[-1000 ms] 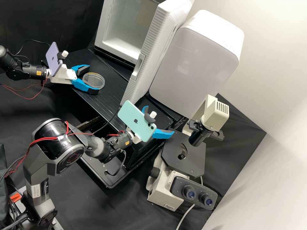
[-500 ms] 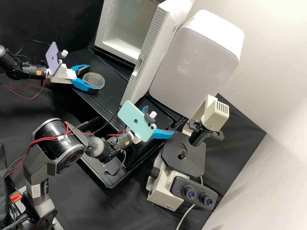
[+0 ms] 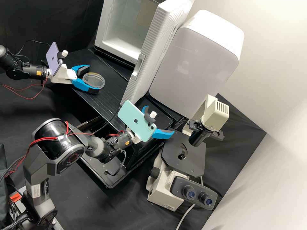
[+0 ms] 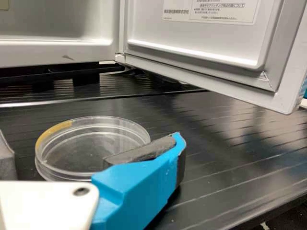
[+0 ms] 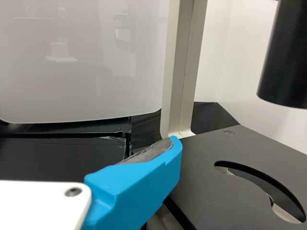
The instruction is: Place the petri dish in the incubator
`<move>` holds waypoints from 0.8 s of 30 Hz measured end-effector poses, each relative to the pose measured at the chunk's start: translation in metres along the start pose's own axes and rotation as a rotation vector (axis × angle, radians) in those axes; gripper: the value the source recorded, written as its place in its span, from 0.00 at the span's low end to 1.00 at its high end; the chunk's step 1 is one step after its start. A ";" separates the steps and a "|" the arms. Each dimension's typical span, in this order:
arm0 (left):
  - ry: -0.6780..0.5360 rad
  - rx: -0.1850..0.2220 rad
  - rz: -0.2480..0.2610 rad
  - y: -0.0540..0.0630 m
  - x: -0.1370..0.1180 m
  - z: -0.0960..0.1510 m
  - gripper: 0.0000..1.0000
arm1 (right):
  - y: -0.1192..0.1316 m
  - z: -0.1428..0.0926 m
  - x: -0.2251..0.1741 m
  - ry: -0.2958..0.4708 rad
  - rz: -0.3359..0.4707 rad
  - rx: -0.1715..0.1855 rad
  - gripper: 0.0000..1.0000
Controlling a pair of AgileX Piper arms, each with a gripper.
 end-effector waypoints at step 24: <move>0.035 0.019 0.011 0.000 0.001 -0.003 0.00 | 0.000 0.000 0.000 0.000 0.000 0.000 1.00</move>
